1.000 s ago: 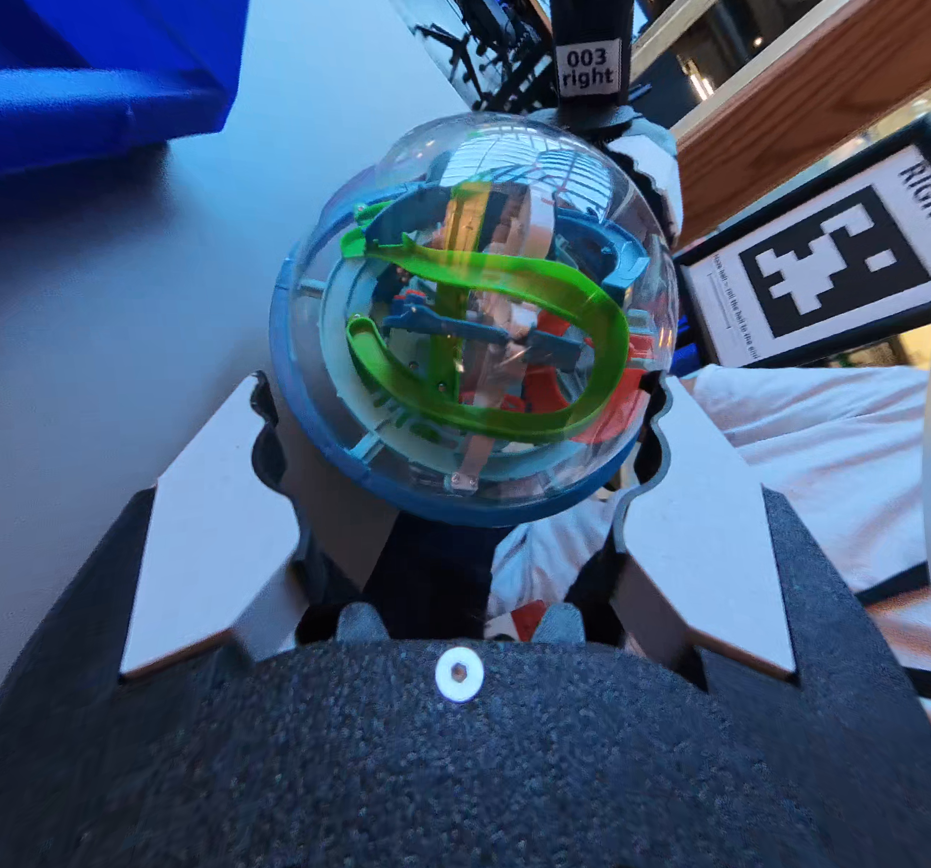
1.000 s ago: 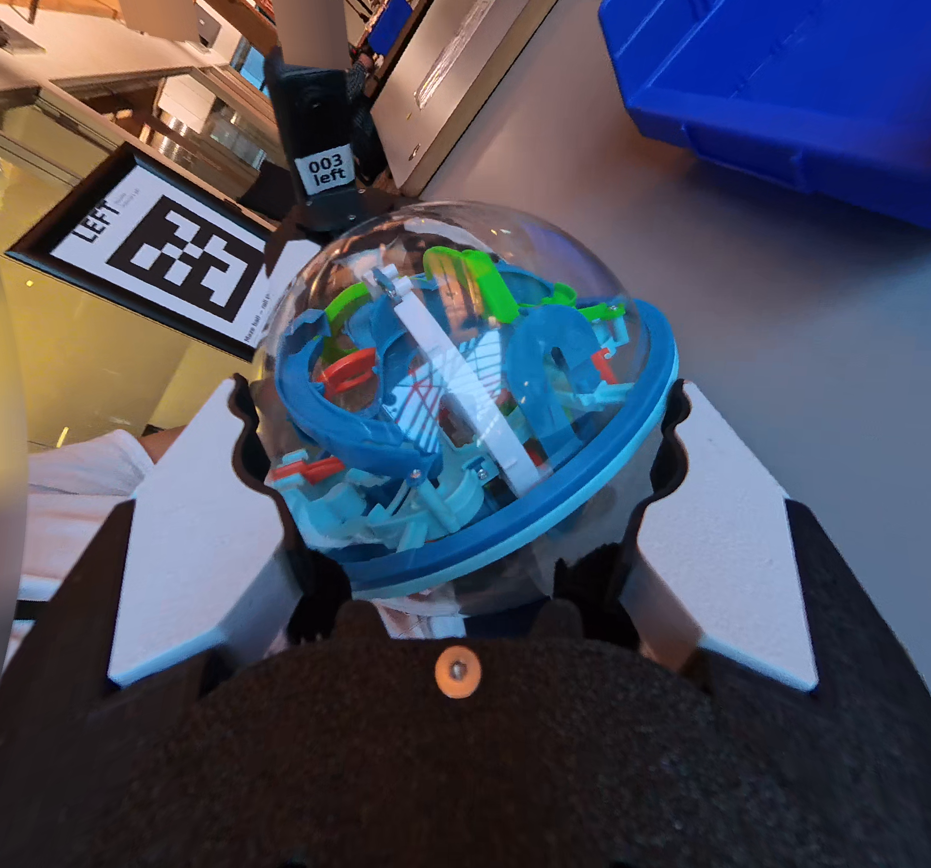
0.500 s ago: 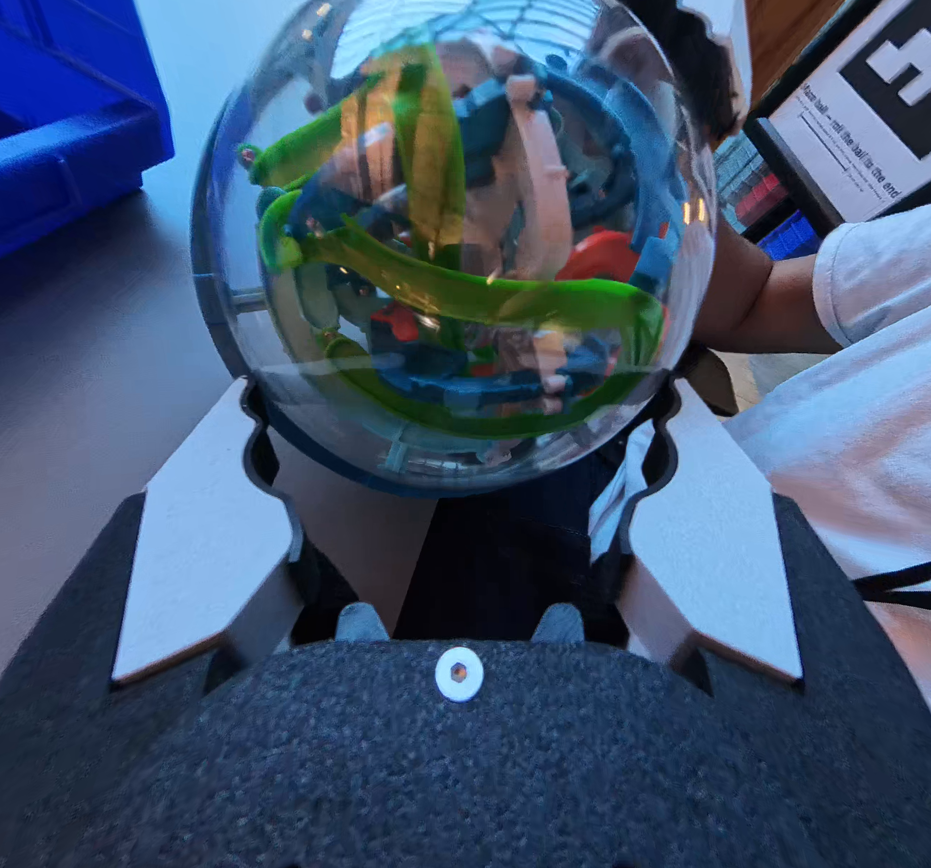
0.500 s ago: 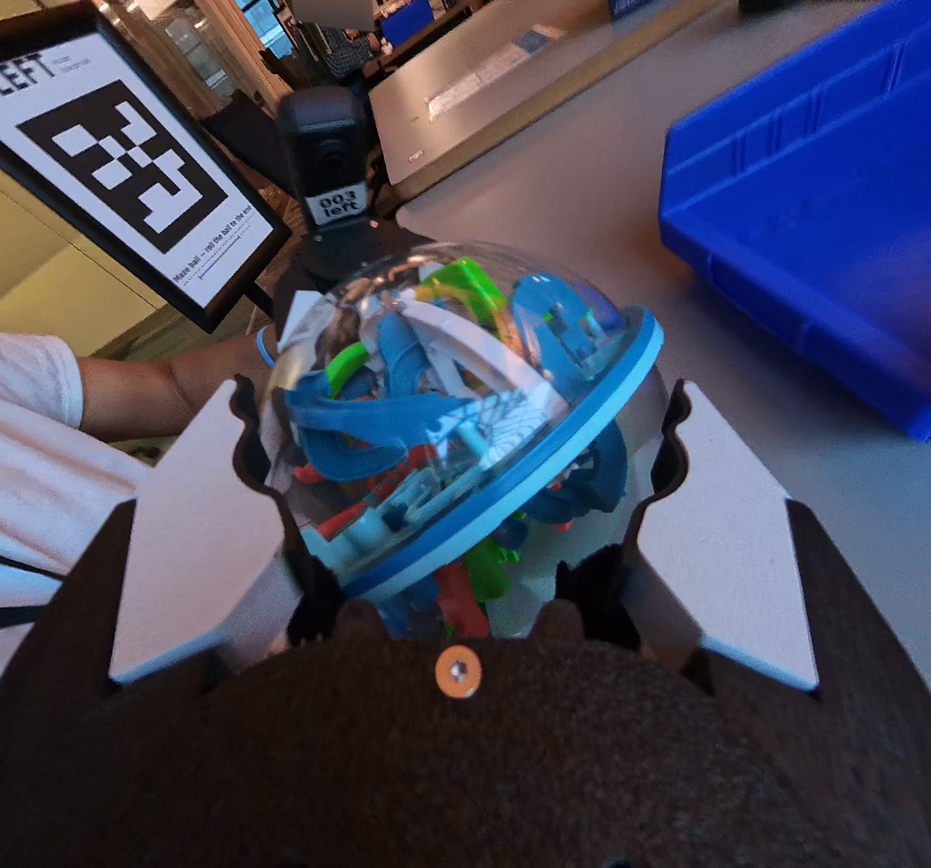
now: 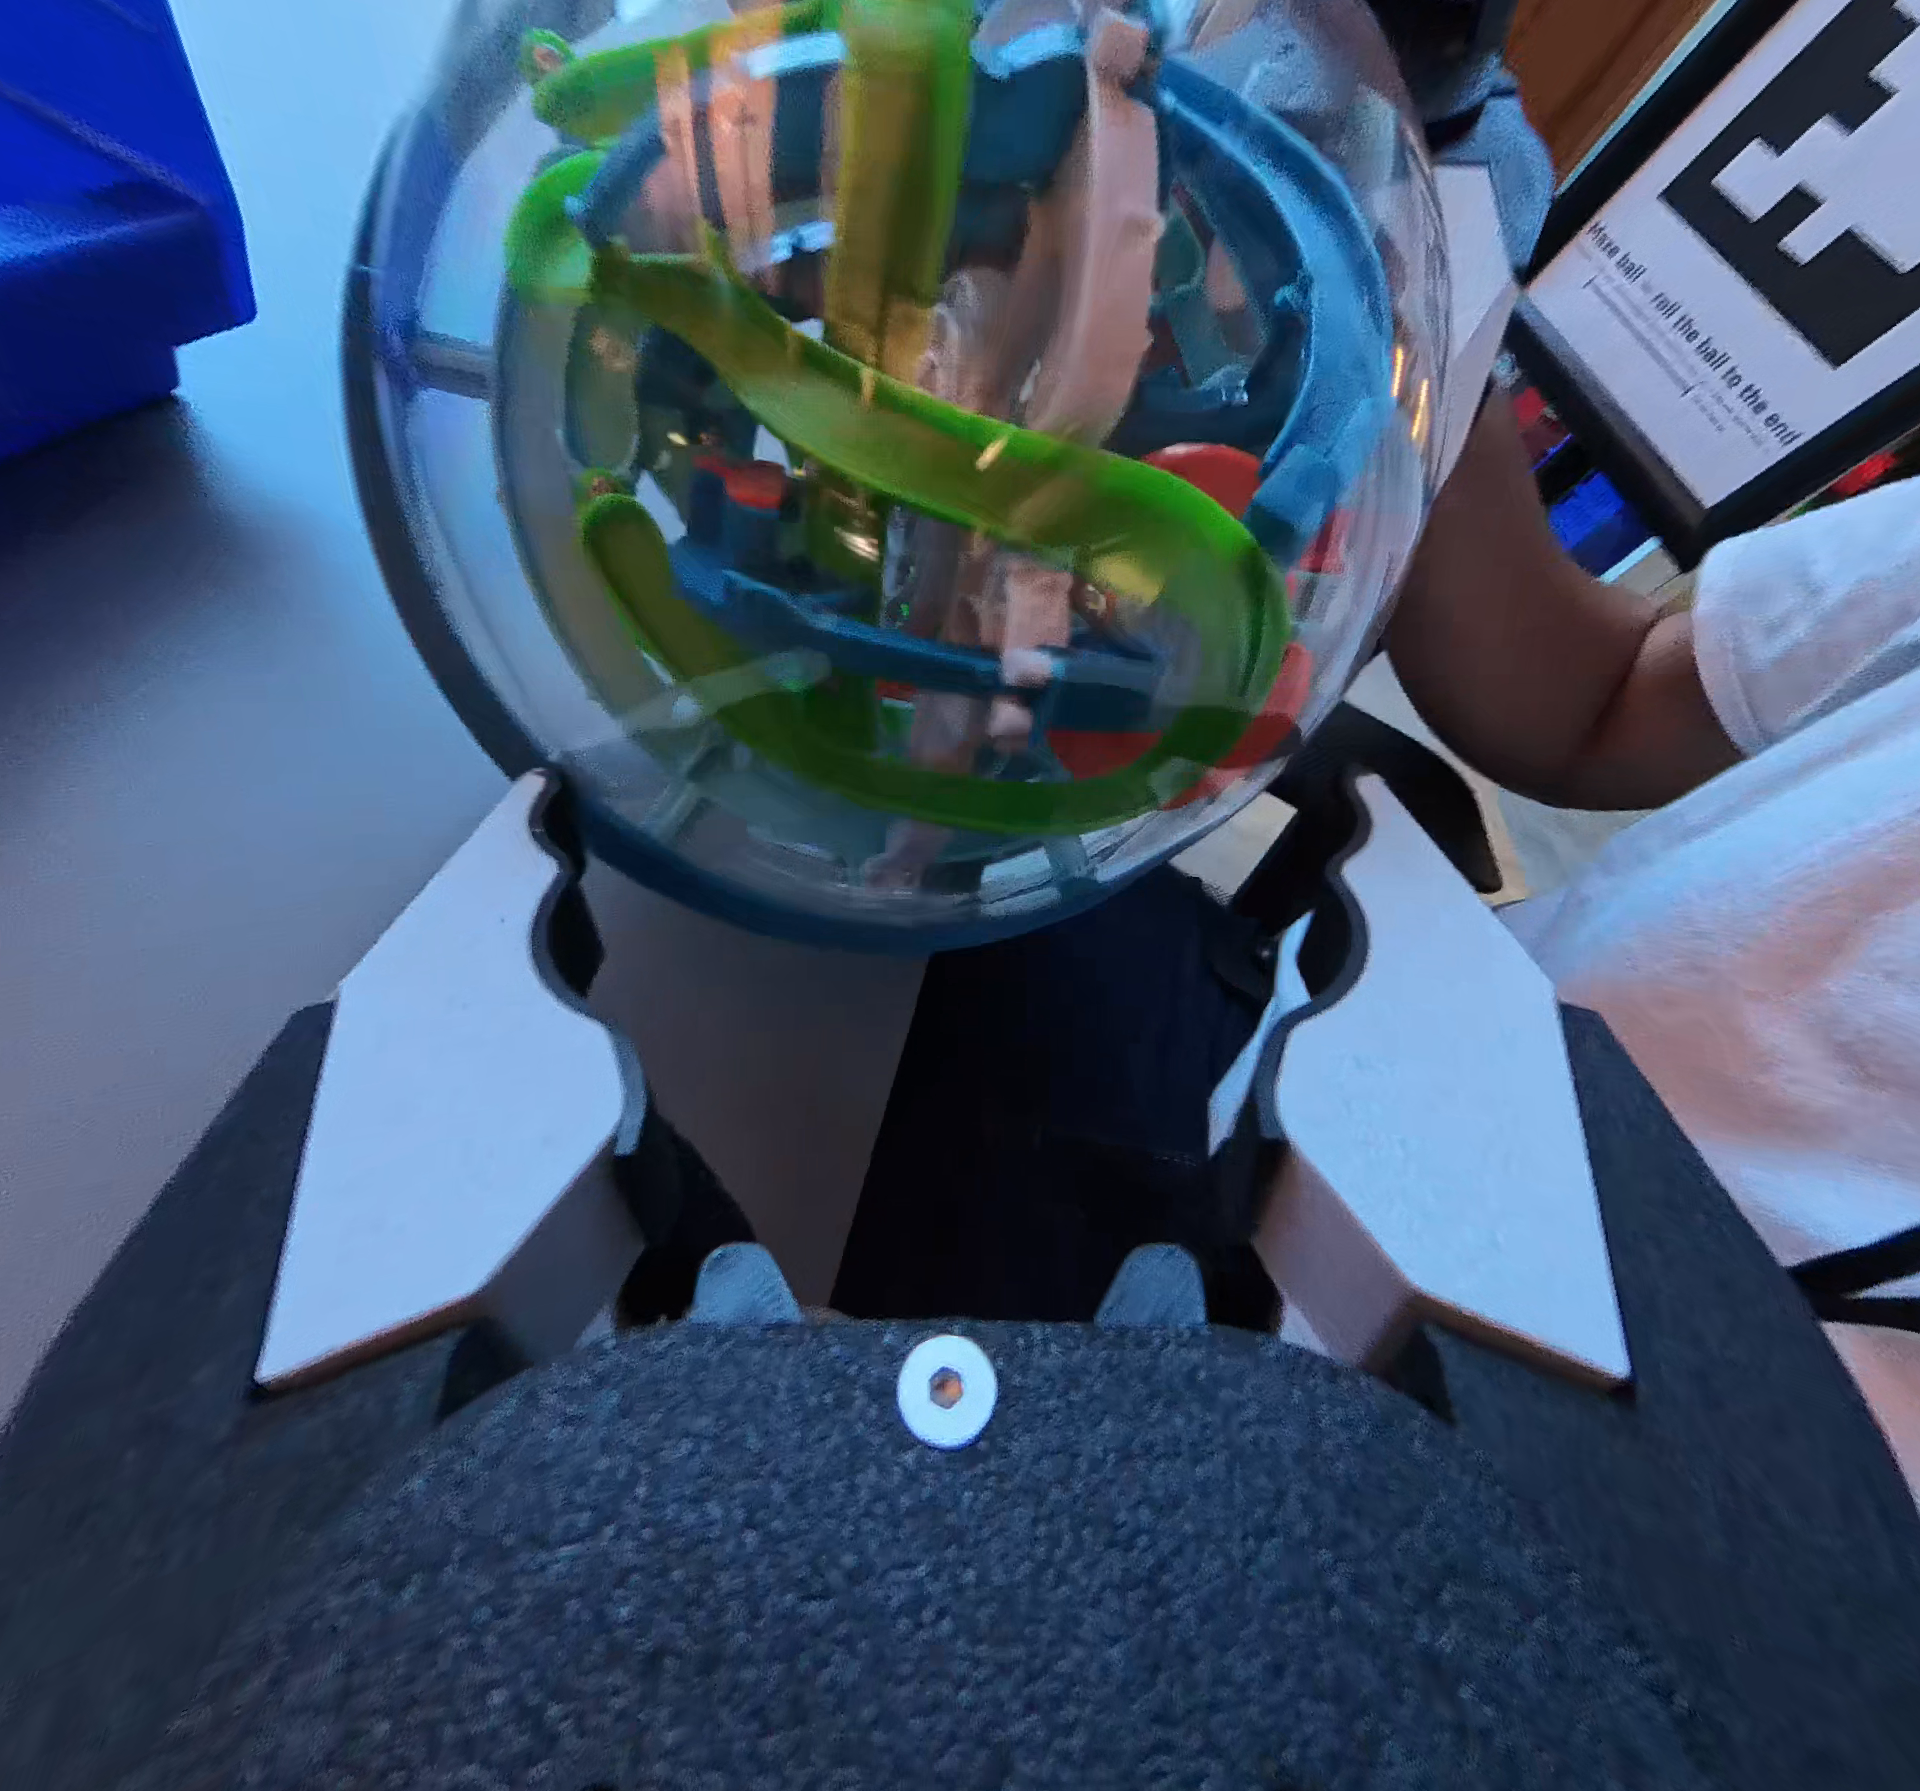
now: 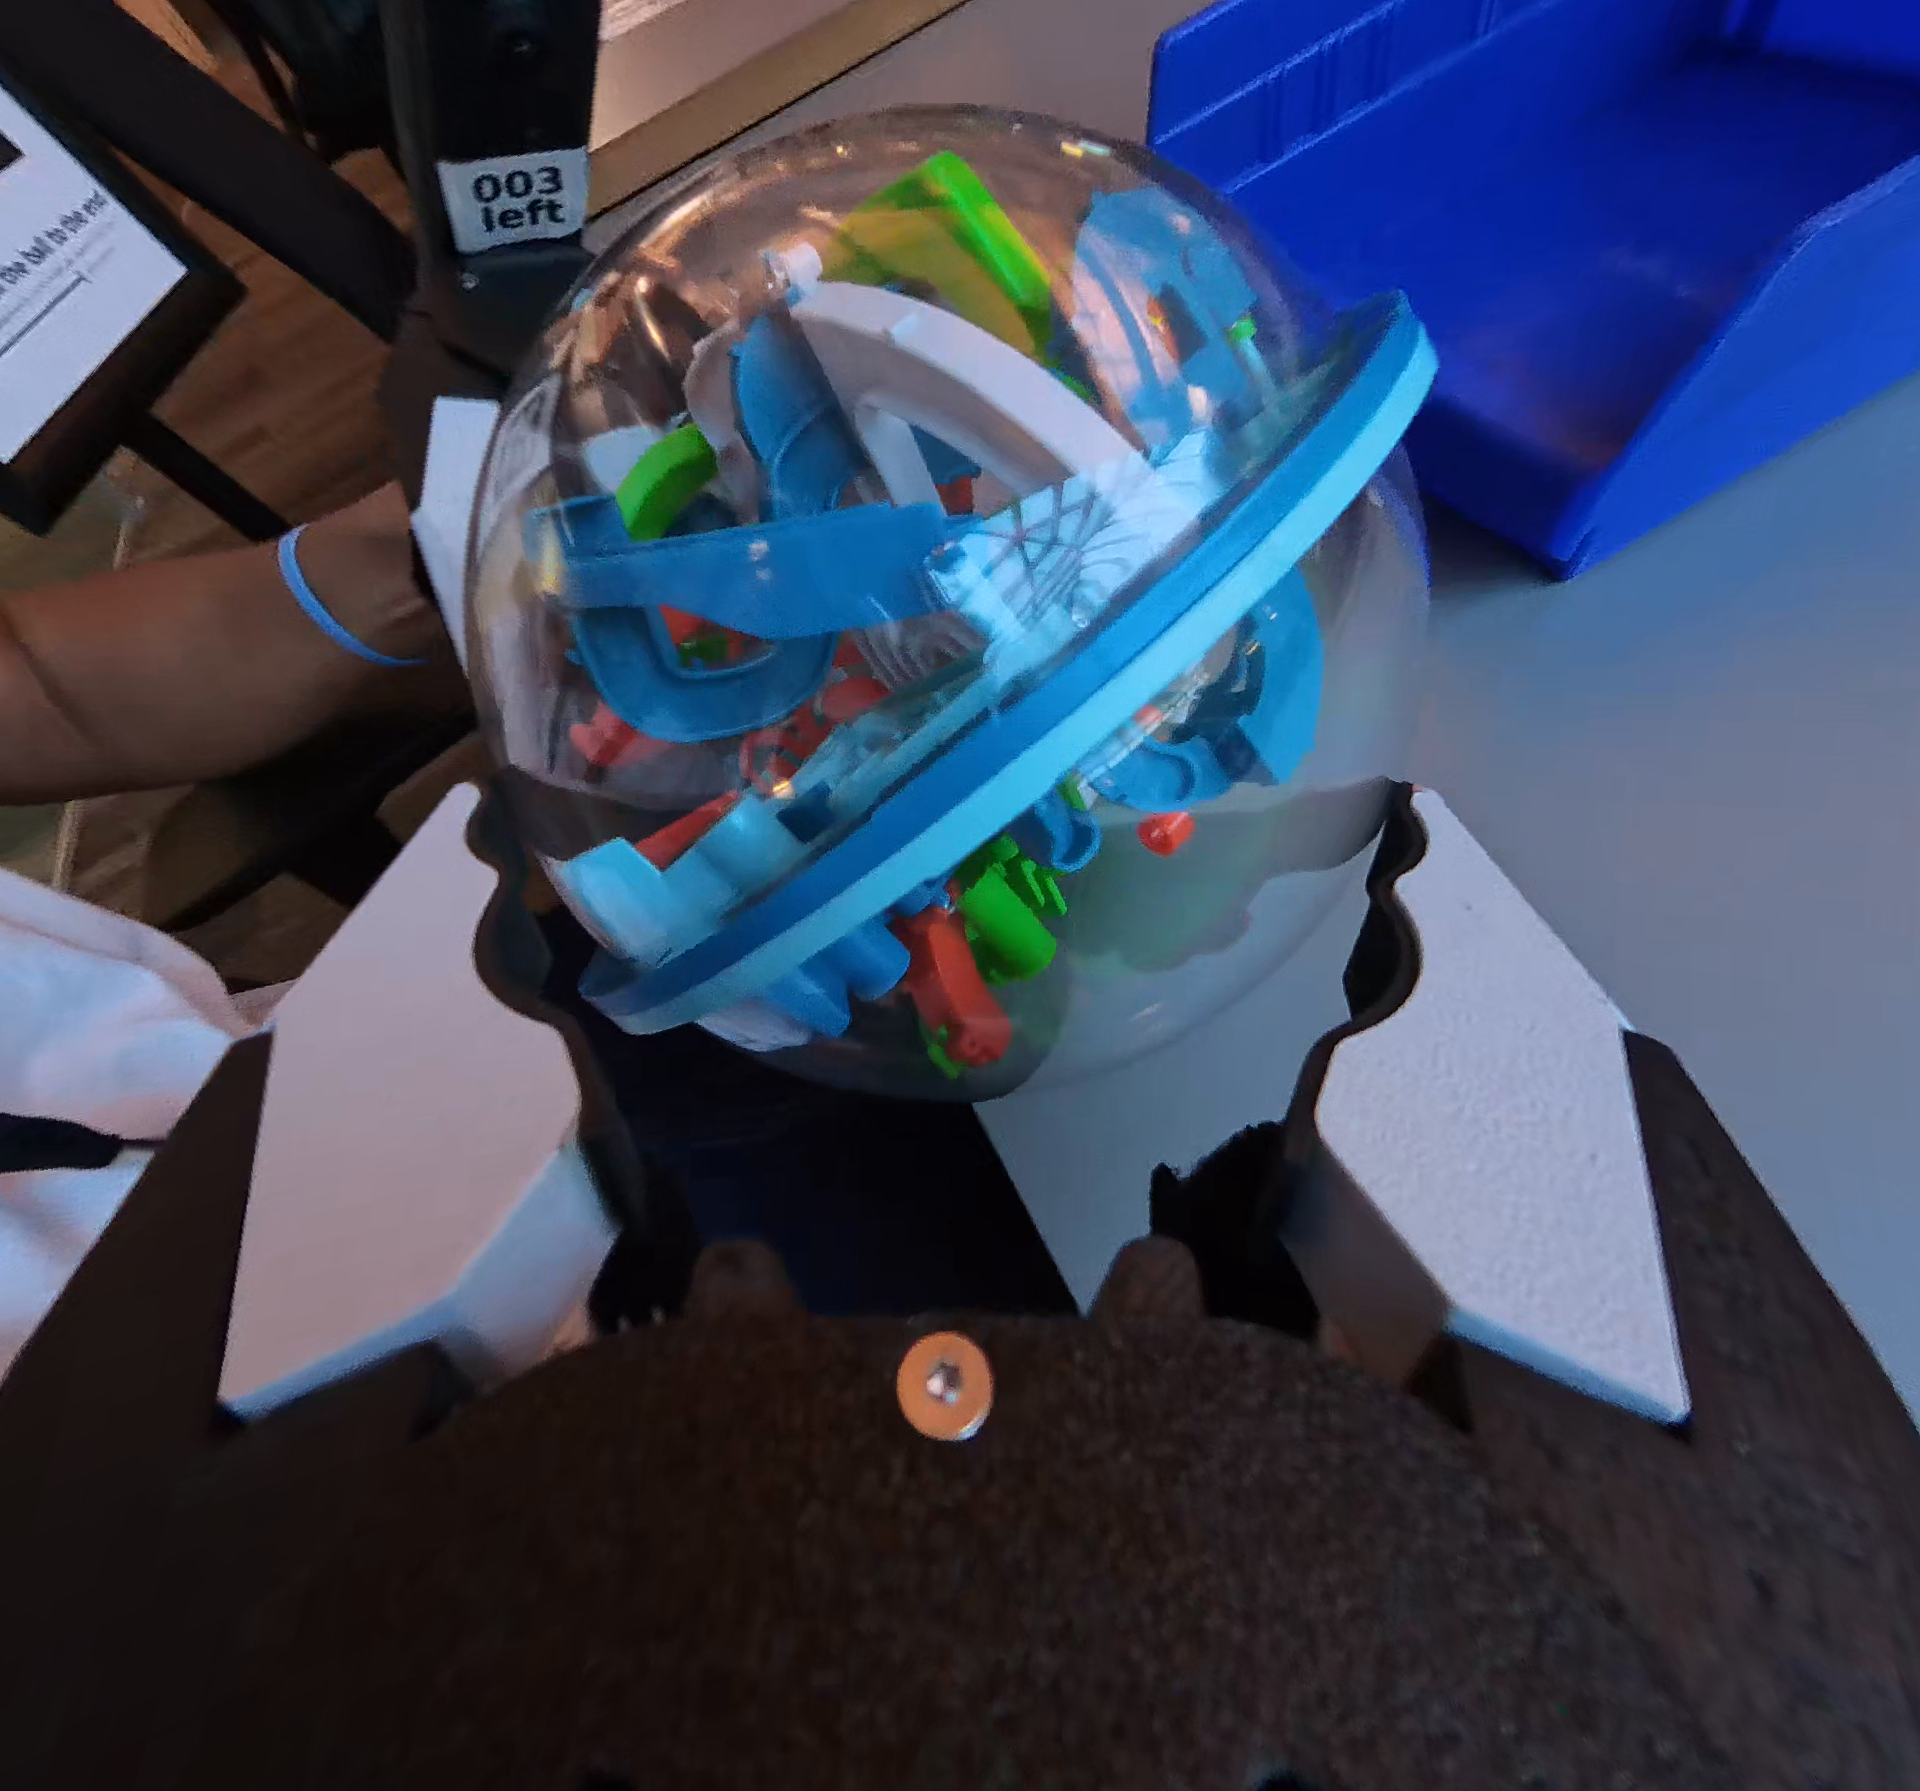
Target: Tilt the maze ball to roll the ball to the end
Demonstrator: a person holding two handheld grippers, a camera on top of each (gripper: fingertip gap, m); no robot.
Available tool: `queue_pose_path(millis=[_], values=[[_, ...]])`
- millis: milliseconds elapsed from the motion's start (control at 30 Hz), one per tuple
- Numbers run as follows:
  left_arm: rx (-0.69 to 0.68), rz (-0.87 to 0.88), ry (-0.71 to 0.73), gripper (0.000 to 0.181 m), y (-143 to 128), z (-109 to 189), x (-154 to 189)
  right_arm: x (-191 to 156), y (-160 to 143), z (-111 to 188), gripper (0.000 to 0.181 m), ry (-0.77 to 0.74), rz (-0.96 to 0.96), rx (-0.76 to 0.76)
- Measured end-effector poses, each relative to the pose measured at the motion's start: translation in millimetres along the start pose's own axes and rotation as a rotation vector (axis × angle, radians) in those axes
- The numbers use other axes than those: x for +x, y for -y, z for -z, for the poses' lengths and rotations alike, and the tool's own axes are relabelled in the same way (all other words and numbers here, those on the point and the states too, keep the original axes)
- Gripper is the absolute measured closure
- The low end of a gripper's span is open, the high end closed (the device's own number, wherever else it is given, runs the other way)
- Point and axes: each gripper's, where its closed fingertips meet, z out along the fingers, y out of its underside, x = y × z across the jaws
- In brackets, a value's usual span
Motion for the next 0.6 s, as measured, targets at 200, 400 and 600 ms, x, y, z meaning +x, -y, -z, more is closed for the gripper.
queue_pose_path(millis=[200,400,600], values=[[-0.168,-0.096,0.069,0.037,-26.1,-3.5,-6.0,4.7,12.3,-6.5,0.027,0.048,0.095,-0.065],[-0.095,-0.118,0.042,0.029,13.6,28.5,-32.1,12.6,18.3,-22.6,0.027,0.156,0.152,-0.178],[-0.197,-0.233,-0.067,0.023,60.1,22.7,-40.1,14.6,27.0,-41.0,0.027,0.266,0.174,-0.293]])
